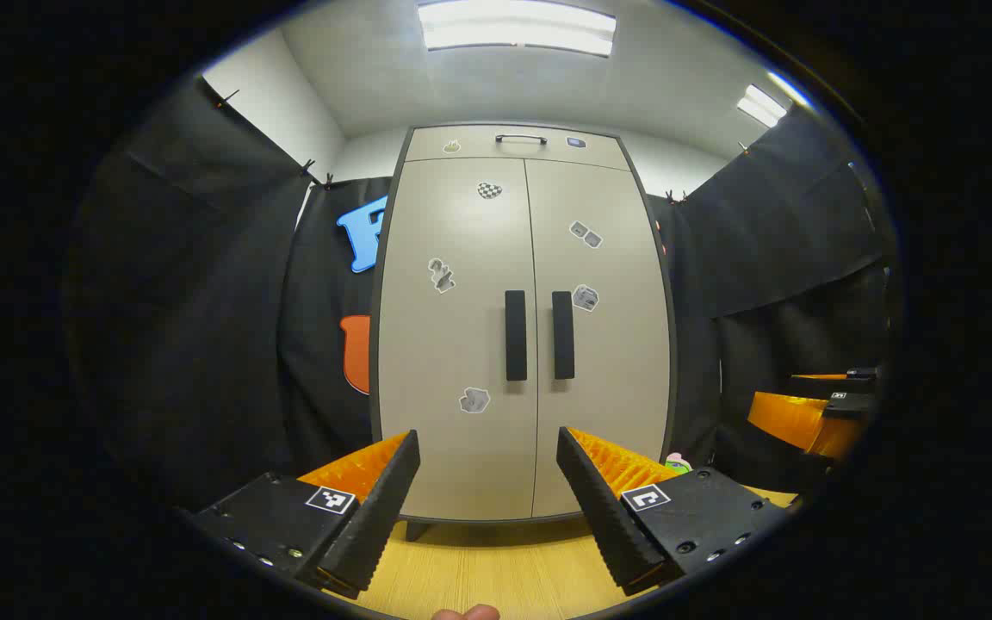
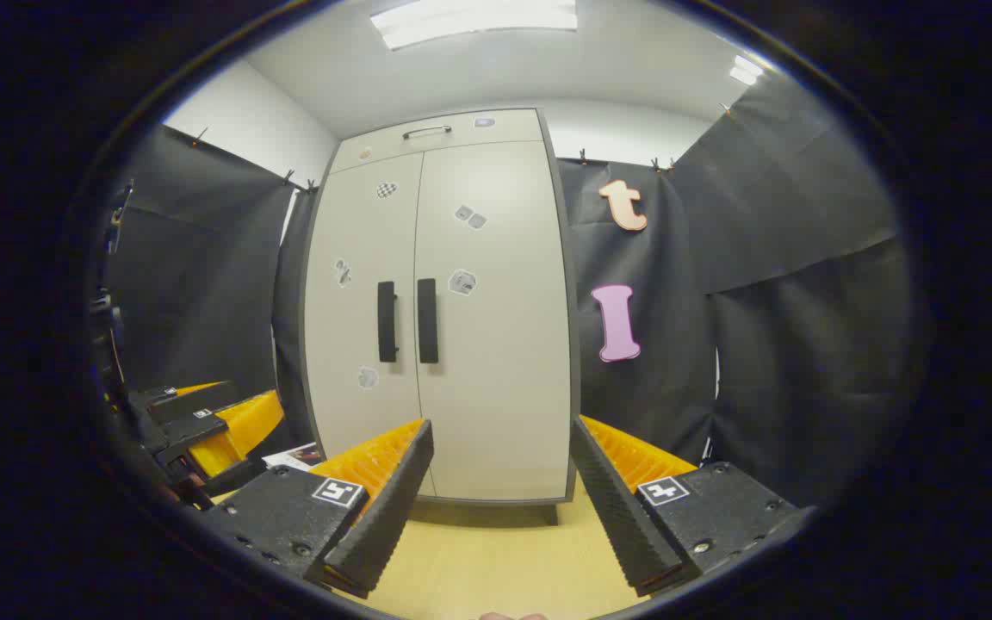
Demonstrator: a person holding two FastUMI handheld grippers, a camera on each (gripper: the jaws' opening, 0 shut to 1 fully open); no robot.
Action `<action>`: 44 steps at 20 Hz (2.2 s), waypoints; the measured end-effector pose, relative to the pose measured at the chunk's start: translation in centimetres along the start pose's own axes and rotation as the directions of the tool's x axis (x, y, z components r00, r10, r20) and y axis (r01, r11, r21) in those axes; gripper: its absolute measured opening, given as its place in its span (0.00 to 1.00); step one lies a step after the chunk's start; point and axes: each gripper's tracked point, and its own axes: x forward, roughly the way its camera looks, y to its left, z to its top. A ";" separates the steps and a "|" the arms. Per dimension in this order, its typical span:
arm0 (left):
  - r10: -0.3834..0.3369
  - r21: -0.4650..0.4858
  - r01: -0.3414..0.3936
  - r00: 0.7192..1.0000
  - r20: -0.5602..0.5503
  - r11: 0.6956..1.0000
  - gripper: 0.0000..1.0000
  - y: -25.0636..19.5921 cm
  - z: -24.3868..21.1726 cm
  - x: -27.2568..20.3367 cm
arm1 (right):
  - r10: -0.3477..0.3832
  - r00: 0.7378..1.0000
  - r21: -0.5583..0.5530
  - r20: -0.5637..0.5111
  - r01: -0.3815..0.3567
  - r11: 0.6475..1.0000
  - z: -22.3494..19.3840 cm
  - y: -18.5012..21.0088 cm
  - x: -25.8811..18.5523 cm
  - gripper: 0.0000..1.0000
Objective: Open the right door of the double-door shoe cabinet with the right hand, and open the left door with the left hand.
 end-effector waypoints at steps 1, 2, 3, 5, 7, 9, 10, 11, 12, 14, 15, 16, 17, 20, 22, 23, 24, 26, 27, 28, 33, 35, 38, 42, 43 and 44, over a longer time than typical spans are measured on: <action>0.008 0.005 -0.008 1.000 0.004 1.000 0.96 0.3 0.1 0.1 | 0.002 1.000 0.001 -0.006 -0.002 1.000 -0.2 0.0 0.0 0.97; 0.014 0.008 -0.014 1.000 0.004 1.000 0.96 0.5 0.1 0.1 | 0.003 1.000 0.002 -0.013 -0.003 1.000 -0.6 0.0 0.0 1.00; 0.017 0.008 -0.017 1.000 0.004 1.000 0.96 0.6 0.0 0.1 | 0.004 1.000 0.002 -0.021 -0.004 1.000 -0.9 0.0 0.1 1.00; 0.017 0.007 -0.017 1.000 0.000 1.000 0.96 0.6 -0.2 0.2 | 0.001 0.999 0.000 -0.034 -0.001 1.000 -1.3 0.0 0.2 1.00; 0.018 0.015 -0.018 1.000 -0.012 1.000 0.96 0.7 -0.6 0.3 | -0.004 0.999 0.005 -0.037 0.004 1.000 -1.3 0.0 0.3 0.97; 0.017 0.015 -0.016 1.000 -0.024 1.000 0.96 0.8 -1.2 0.3 | -0.010 0.999 0.015 -0.039 0.011 1.000 -1.4 -0.1 0.3 0.97; 0.016 0.014 -0.015 0.999 -0.030 1.000 0.96 0.8 -1.4 0.3 | -0.017 0.999 0.018 -0.041 0.018 1.000 -1.5 -0.3 0.3 0.97; 0.017 0.011 -0.016 0.999 -0.034 1.000 0.96 1.0 -1.6 0.3 | -0.023 0.999 0.019 -0.043 0.024 1.000 -1.7 -0.4 0.4 0.97; 0.018 0.009 -0.017 0.999 -0.039 1.000 0.96 1.2 -1.7 0.4 | -0.027 0.999 0.020 -0.045 0.028 0.999 -1.8 -0.5 0.5 0.97; 0.022 0.002 -0.022 0.999 -0.046 1.000 0.96 1.5 -2.0 0.5 | -0.032 0.998 0.026 -0.051 0.034 0.999 -2.0 -0.5 0.6 1.00; 0.022 -0.002 -0.022 0.999 -0.048 1.000 0.96 1.6 -2.0 0.5 | -0.033 0.998 0.030 -0.053 0.035 0.999 -2.1 -0.5 0.7 0.97; 0.023 -0.003 -0.023 0.999 -0.047 1.000 0.96 1.7 -2.1 0.6 | -0.035 0.998 0.036 -0.053 0.037 0.999 -2.2 -0.6 0.9 0.98; 0.024 0.001 -0.024 0.999 -0.048 1.000 0.96 1.8 -2.1 0.8 | -0.037 0.998 0.040 -0.056 0.039 0.998 -2.3 -0.6 1.0 0.97; 0.021 0.014 -0.020 0.999 -0.050 1.000 0.96 1.9 -2.3 1.0 | -0.033 0.997 0.045 -0.064 0.036 0.998 -2.4 -0.3 1.4 0.97; 0.010 0.010 -0.010 0.999 -0.038 1.000 0.96 1.8 -1.9 1.4 | -0.032 0.998 0.040 -0.057 0.034 0.999 -2.2 -0.2 1.5 1.00; 0.006 0.007 -0.006 0.999 -0.032 1.000 0.96 1.8 -1.9 1.4 | -0.034 0.998 0.035 -0.052 0.036 0.999 -2.0 -0.2 1.7 1.00; 0.003 0.002 -0.003 1.000 -0.025 1.000 0.96 1.7 -1.7 1.6 | -0.033 0.998 0.027 -0.048 0.035 0.999 -1.9 -0.1 1.9 0.97; 0.005 0.002 -0.005 1.000 -0.017 1.000 0.96 1.9 -1.6 2.0 | -0.030 0.999 0.018 -0.039 0.031 0.999 -1.5 0.1 2.3 0.97; 0.003 0.003 -0.003 1.000 -0.010 1.000 0.96 1.9 -1.4 2.2 | -0.026 0.999 0.018 -0.030 0.026 0.999 -1.1 0.3 2.5 0.97; 0.001 0.005 -0.001 1.000 -0.004 1.000 0.96 1.8 -1.0 2.7 | -0.019 1.000 0.016 -0.025 0.019 1.000 -0.8 0.6 2.8 0.97; -0.004 0.006 0.004 1.000 0.018 1.000 0.96 2.0 0.3 4.7 | -0.008 1.000 0.020 0.007 0.007 1.000 0.7 1.6 4.8 1.00; -0.021 0.005 0.021 1.000 0.017 1.000 0.96 1.6 0.6 5.8 | 0.004 1.000 0.004 0.023 -0.004 1.000 1.7 2.2 6.6 0.97; -0.033 -0.026 0.033 0.999 -0.009 0.999 0.96 1.5 0.5 7.0 | 0.050 0.999 0.025 0.013 -0.050 0.998 2.8 3.7 10.0 1.00; -0.013 -0.043 0.012 0.999 -0.036 0.999 0.96 2.7 -0.5 6.9 | 0.074 0.997 0.074 0.023 -0.076 0.994 5.0 5.1 15.1 0.97; -0.003 -0.027 0.002 0.999 -0.040 1.000 0.96 3.3 -0.8 6.6 | 0.073 0.997 0.081 0.019 -0.075 0.994 5.4 5.3 16.5 1.00; 0.007 -0.013 -0.008 0.999 -0.048 1.000 0.96 4.1 -1.3 6.2 | 0.075 0.997 0.084 0.014 -0.076 0.994 5.7 5.6 17.5 0.96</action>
